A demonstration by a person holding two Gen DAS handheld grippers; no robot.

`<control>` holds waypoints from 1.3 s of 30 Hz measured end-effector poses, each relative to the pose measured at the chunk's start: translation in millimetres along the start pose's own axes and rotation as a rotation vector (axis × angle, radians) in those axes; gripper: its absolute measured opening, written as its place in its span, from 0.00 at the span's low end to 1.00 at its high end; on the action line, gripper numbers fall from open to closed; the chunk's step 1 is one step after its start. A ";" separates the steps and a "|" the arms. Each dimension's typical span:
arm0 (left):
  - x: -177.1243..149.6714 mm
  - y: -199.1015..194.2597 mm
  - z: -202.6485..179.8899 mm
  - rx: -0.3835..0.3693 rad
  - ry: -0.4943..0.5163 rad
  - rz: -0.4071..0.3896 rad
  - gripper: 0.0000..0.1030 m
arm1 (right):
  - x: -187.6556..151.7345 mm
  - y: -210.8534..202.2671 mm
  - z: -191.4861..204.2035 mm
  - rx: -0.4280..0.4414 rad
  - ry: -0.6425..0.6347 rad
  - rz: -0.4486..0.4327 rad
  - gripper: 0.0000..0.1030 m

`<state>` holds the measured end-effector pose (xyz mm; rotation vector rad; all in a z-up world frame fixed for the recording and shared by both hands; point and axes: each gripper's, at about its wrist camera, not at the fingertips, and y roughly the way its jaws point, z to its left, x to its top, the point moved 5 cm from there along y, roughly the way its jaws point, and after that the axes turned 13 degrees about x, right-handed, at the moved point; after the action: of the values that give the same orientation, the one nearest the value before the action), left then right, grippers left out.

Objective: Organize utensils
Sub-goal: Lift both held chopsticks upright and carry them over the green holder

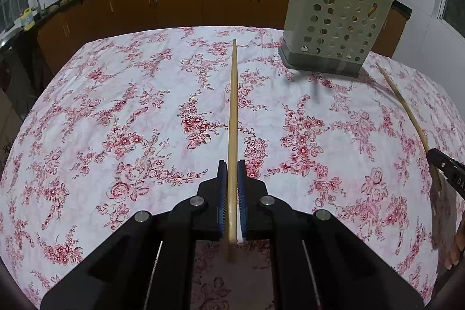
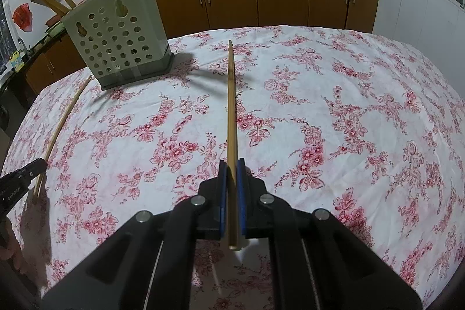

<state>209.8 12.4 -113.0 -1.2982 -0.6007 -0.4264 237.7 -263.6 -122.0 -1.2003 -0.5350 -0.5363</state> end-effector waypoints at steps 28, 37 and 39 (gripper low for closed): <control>86.7 -107.5 36.8 -0.117 -0.157 -0.313 0.07 | 90.8 -125.6 17.8 0.067 -0.029 -0.411 0.08; 105.7 -119.1 31.0 -0.142 -0.149 -0.350 0.07 | 116.5 -146.0 40.2 0.103 -0.084 -0.476 0.08; 112.3 -128.5 30.0 -0.154 -0.147 -0.374 0.07 | 127.1 -158.8 50.6 0.131 -0.104 -0.509 0.08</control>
<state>213.7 16.6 60.2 -1.3731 -0.9559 -0.6992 226.6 -271.3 87.2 -0.9674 -0.9615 -0.8581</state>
